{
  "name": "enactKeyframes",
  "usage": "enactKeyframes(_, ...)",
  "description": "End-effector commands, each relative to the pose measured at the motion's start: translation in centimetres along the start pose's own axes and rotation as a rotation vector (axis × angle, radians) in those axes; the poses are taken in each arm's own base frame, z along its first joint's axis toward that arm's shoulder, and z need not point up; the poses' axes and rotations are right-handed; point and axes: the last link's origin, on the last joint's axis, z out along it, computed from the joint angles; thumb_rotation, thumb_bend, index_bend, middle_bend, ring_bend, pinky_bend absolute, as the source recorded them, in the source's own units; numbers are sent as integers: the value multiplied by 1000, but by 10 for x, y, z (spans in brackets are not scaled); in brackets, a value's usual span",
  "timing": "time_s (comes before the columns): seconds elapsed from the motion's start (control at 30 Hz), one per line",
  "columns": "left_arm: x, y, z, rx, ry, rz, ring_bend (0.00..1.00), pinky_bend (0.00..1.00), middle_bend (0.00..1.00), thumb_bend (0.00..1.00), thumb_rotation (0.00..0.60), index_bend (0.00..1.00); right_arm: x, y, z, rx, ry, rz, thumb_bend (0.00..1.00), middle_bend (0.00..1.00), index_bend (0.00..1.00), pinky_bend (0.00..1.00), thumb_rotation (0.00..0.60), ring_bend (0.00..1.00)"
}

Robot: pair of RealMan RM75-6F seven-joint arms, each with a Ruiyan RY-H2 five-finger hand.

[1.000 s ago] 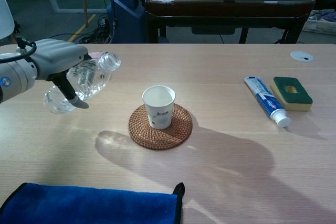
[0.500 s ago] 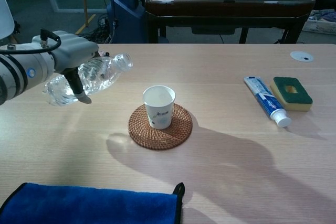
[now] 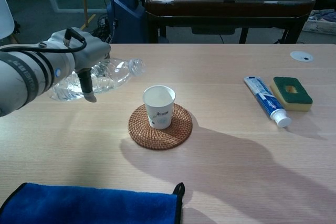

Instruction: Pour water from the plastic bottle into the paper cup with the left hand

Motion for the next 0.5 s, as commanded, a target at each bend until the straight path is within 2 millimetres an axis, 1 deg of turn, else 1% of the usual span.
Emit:
enactKeyframes(0.03, 2, 3, 2, 17, -4, 22, 378, 408, 768, 18, 600, 718, 1, 0, 0, 1, 1, 2, 129, 216, 175, 436, 600, 211)
enactKeyframes(0.2, 3, 4, 7, 47, -21, 54, 378, 409, 768, 18, 600, 718, 2, 1, -1, 4, 5, 8, 130, 216, 176, 436, 600, 210)
enactKeyframes(0.5, 2, 7, 9, 67, -10, 139, 378, 409, 768, 18, 600, 718, 3, 1, -1, 3, 5, 14, 129, 216, 175, 436, 600, 210)
